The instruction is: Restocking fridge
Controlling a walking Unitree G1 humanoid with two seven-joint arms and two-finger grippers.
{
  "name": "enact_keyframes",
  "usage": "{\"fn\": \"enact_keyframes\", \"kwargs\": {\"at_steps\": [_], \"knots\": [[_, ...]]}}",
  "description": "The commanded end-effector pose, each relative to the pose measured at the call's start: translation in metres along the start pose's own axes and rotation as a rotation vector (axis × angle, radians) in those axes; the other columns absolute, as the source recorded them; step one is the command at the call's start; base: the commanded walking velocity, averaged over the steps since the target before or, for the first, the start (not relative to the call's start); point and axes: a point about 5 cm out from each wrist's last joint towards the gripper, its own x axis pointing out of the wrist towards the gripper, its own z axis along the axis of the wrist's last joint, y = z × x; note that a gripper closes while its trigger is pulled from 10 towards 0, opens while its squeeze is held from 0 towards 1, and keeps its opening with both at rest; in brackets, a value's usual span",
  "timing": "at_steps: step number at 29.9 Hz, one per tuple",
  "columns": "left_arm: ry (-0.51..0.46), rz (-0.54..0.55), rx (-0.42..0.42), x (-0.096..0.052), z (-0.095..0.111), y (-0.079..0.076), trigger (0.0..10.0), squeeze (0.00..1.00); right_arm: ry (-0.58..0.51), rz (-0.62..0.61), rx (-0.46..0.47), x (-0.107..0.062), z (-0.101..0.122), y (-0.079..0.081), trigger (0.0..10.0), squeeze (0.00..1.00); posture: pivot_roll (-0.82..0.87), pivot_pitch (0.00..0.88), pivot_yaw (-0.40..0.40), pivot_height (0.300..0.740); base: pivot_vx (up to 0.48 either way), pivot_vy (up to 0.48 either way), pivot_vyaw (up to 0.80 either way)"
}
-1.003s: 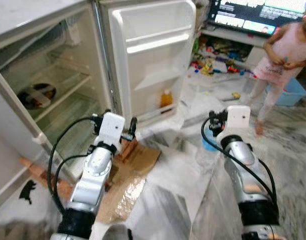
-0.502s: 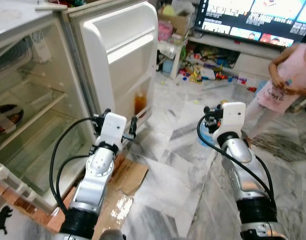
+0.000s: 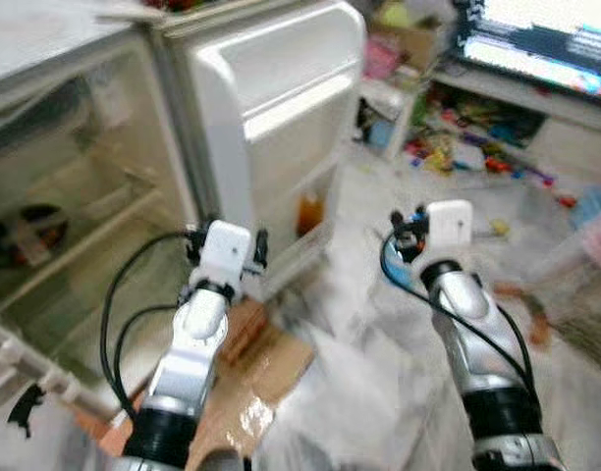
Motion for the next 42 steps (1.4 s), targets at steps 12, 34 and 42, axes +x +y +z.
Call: {"fn": "enact_keyframes", "kwargs": {"at_steps": [12, 34, 42], "knots": [[0.041, 0.049, 0.015, 0.002, -0.003, 0.005, 10.0, 0.0, -0.05, 0.043, 0.01, 0.003, 0.009, 0.009, 10.0, 0.0, 0.08, 0.0, -0.066, 0.74, 0.1, -0.428, 0.0], [0.085, 0.143, 0.015, 0.001, -0.01, 0.016, 10.0, 0.0, -0.077, 0.093, -0.015, 0.003, 0.012, 0.017, 10.0, 0.0, 0.08, 0.0, -0.067, 0.74, 0.0, -0.472, 0.33], [0.127, 0.313, -0.068, -0.009, -0.019, 0.04, 10.0, 0.0, -0.083, 0.1, -0.013, 0.003, 0.013, 0.018, 10.0, 0.0, 0.08, 0.0, -0.063, 0.74, 0.0, -0.232, 0.8]]}}
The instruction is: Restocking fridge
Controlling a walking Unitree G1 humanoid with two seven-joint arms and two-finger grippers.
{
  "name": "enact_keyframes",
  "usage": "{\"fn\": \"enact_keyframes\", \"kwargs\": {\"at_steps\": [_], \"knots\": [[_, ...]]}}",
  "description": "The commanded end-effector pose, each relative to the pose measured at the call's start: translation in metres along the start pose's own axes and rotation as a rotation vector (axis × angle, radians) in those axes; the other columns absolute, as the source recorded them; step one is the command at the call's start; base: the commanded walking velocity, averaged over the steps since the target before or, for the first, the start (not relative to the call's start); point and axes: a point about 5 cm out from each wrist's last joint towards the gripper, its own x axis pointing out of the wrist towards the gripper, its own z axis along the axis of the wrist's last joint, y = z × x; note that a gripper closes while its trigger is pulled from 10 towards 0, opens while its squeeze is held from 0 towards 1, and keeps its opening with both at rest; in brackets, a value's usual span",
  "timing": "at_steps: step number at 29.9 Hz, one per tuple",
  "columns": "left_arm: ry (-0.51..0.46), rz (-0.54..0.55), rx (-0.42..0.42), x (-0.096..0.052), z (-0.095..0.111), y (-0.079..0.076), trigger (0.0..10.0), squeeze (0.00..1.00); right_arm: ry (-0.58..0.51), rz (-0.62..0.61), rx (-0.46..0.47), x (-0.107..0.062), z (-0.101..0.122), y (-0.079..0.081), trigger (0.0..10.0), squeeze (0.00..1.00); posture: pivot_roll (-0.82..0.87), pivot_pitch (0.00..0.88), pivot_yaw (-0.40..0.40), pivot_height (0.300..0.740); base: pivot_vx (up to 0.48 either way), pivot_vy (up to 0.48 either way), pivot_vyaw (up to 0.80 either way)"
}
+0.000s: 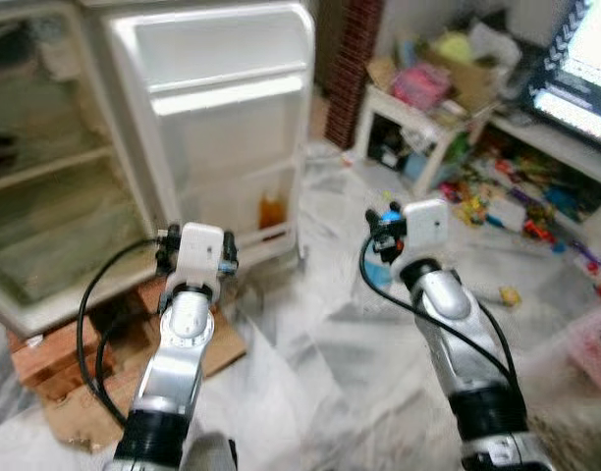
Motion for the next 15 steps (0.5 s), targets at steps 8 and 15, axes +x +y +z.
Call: {"fn": "enact_keyframes", "kwargs": {"at_steps": [8, 15], "knots": [[0.009, 0.092, -0.067, -0.01, -0.01, 0.029, 10.0, 0.0, -0.051, 0.03, 0.016, 0.003, 0.01, 0.005, 10.0, 0.0, 0.08, 0.0, -0.067, 0.74, 0.0, 0.0, 0.28], [-0.029, 0.071, -0.065, -0.014, -0.008, 0.036, 10.0, 0.0, -0.089, 0.031, 0.029, 0.005, 0.017, 0.005, 10.0, 0.0, 0.08, 0.0, -0.067, 0.74, 0.0, 0.0, 0.0]]}}
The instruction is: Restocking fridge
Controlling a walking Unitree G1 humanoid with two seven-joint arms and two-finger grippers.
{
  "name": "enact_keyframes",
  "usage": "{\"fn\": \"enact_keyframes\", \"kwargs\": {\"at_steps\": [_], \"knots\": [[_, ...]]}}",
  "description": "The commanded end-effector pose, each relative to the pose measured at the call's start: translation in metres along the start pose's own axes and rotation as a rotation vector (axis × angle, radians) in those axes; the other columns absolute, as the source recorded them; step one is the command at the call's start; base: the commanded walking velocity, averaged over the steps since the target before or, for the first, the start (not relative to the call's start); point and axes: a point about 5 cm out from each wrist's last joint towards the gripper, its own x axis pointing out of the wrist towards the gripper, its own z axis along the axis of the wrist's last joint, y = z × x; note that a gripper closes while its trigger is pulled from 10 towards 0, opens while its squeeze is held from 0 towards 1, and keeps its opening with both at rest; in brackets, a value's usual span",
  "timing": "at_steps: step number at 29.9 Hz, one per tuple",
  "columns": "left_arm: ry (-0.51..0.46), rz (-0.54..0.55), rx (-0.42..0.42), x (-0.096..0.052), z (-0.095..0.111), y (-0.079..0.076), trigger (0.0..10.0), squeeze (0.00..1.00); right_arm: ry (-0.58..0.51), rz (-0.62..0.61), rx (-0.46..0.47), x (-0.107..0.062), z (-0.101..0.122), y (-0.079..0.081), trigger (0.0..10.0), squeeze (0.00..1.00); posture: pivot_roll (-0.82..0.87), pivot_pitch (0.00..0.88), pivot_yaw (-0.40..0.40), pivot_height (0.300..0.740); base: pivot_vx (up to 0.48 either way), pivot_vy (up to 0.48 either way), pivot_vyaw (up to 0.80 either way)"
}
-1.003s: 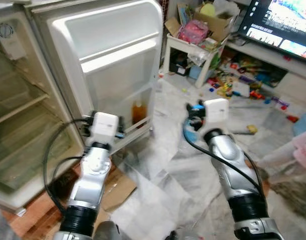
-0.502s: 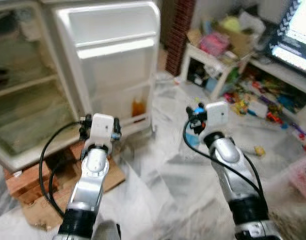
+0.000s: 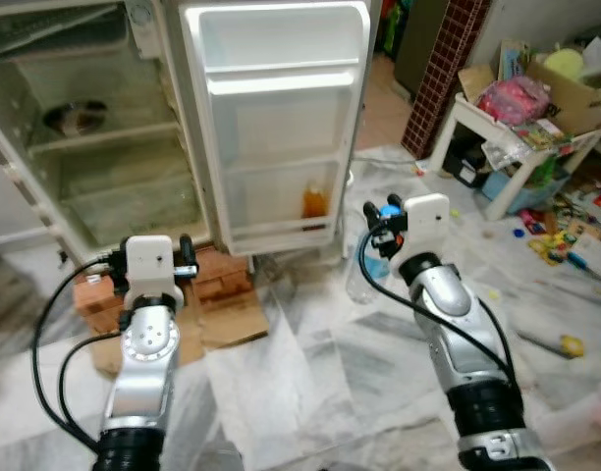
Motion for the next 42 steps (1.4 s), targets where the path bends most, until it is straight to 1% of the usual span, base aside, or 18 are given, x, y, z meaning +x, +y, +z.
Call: {"fn": "enact_keyframes", "kwargs": {"at_steps": [1, 11, 21, 25, 29, 35, 39, 42], "knots": [[-0.024, -0.016, -0.023, -0.0015, 0.0039, 0.0013, 10.0, 0.0, -0.068, -0.007, -0.009, 0.0027, 0.0145, -0.0037, 10.0, 0.0, 0.08, 0.0, -0.067, 0.74, 0.0, 0.0, 0.0], [-0.022, -0.025, -0.034, -0.0033, 0.0026, 0.0014, 10.0, 0.0, -0.086, 0.0, -0.008, 0.0038, 0.0176, -0.0038, 10.0, 0.0, 0.08, 0.0, -0.071, 0.74, 0.345, 0.0, 0.0], [-0.021, -0.026, -0.042, -0.0029, 0.0025, -0.0005, 10.0, 0.0, -0.093, 0.027, -0.01, 0.0042, 0.0187, -0.0025, 10.0, 0.0, 0.07, 0.0, -0.072, 0.74, 0.48, 0.0, 0.0], [-0.024, -0.026, -0.047, -0.0016, 0.0034, -0.0023, 10.0, 0.0, -0.102, 0.049, -0.027, 0.0045, 0.02, -0.0003, 10.0, 0.0, 0.08, 0.0, -0.073, 0.74, 0.48, 0.0, 0.0], [-0.025, -0.023, -0.058, -0.0009, 0.0039, -0.0033, 10.0, 0.0, -0.111, 0.064, -0.043, 0.005, 0.0218, 0.0018, 10.0, 0.0, 0.08, 0.0, -0.074, 0.74, 0.48, 0.0, 0.69], [-0.019, -0.014, -0.064, -0.0007, 0.0033, -0.003, 10.0, 0.0, -0.108, 0.063, -0.038, 0.0055, 0.0208, 0.0014, 10.0, 0.0, 0.08, 0.0, -0.074, 0.74, 0.46, 0.0, 0.74], [-0.027, 0.0, -0.063, -0.0006, 0.0043, -0.0024, 10.0, 0.0, -0.104, 0.062, -0.034, 0.0053, 0.0196, 0.001, 10.0, 0.0, 0.08, 0.0, -0.075, 0.74, 0.415, 0.0, 0.0], [-0.022, 0.011, -0.056, -0.0004, 0.0041, -0.0016, 10.0, 0.0, -0.103, 0.062, -0.034, 0.0055, 0.0193, 0.0011, 10.0, 0.0, 0.08, 0.0, -0.074, 0.74, 0.0, 0.0, 0.0]]}}
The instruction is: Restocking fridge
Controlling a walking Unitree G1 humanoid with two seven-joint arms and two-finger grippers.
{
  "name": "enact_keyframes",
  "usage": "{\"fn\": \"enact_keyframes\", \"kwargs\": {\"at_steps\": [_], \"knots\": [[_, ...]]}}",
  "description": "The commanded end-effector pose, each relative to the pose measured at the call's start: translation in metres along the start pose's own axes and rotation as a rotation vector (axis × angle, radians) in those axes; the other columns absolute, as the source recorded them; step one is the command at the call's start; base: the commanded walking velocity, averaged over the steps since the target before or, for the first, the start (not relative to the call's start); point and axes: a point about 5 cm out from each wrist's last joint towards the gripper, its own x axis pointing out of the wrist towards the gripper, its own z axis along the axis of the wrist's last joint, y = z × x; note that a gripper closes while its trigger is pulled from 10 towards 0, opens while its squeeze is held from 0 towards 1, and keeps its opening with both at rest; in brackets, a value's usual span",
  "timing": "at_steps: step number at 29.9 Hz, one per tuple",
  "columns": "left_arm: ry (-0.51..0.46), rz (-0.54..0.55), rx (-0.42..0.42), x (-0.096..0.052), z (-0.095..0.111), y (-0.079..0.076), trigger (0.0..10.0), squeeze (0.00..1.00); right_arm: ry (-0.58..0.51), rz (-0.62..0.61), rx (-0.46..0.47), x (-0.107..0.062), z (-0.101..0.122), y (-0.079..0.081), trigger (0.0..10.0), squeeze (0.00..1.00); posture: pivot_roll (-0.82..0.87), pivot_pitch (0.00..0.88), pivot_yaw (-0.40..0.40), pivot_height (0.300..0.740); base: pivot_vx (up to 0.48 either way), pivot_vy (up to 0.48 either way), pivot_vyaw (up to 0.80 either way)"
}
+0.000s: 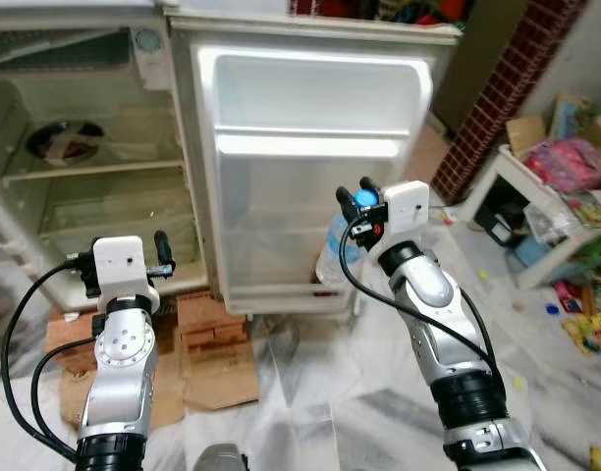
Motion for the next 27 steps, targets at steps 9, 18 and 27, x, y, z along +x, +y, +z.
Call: {"fn": "enact_keyframes", "kwargs": {"at_steps": [9, 18, 27], "knots": [[0.006, -0.006, -0.007, -0.0012, 0.0018, -0.009, 10.0, 0.0, -0.019, -0.045, -0.013, -0.0035, 0.0039, -0.0138, 10.0, 0.0, 0.08, 0.0, -0.073, 0.74, 0.0, 0.0, 0.0], [0.058, 0.003, -0.013, -0.0006, -0.0026, -0.0091, 10.0, 0.0, -0.023, -0.044, 0.009, -0.0025, 0.0035, -0.0121, 10.0, 0.0, 0.09, 0.0, -0.072, 0.74, 0.0, 0.068, 0.0], [0.036, -0.001, 0.008, -0.0005, 0.0011, -0.0079, 10.0, 0.0, -0.028, -0.045, 0.014, -0.0018, 0.0047, -0.0104, 10.0, 0.0, 0.09, 0.0, -0.071, 0.74, 0.0, 0.244, 0.0]]}}
